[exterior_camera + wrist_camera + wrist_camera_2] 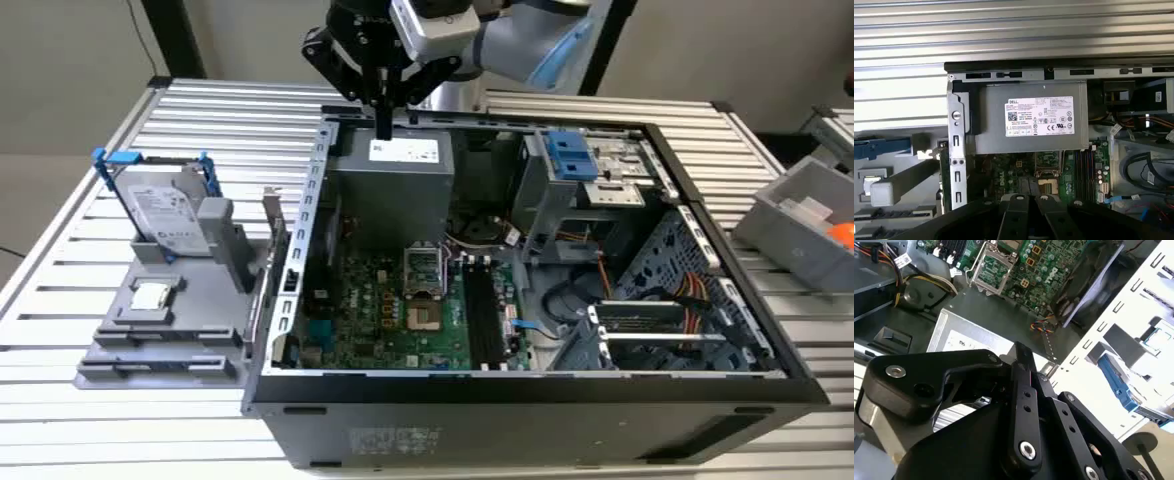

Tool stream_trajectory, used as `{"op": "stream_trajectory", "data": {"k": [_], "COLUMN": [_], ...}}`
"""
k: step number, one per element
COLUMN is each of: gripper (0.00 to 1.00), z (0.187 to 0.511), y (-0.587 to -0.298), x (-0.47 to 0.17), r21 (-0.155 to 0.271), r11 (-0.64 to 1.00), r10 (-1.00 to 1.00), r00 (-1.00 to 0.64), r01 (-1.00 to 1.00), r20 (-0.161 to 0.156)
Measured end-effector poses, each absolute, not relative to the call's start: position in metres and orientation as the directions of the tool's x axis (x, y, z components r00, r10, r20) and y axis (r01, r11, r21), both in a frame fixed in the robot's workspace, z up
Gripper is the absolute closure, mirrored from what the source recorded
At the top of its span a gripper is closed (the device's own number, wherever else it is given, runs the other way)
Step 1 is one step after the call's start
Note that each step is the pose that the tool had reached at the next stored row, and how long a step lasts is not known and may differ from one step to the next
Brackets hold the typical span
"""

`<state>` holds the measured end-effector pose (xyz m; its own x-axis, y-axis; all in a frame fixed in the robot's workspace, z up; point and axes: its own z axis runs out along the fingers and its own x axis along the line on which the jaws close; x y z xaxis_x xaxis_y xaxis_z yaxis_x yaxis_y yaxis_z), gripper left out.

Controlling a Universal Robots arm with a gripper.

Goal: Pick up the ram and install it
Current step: 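Reach for the ram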

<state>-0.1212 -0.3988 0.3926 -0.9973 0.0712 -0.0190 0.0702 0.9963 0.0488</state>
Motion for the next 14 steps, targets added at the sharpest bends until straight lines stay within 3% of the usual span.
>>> {"op": "stream_trajectory", "data": {"k": [14], "gripper": [1.00], "z": [0.3926], "y": [-0.3989], "x": [-0.1220], "r21": [0.049], "r11": [0.996], "r10": [0.071], "r00": [-0.997], "r01": [0.070], "r20": [-0.018]}}
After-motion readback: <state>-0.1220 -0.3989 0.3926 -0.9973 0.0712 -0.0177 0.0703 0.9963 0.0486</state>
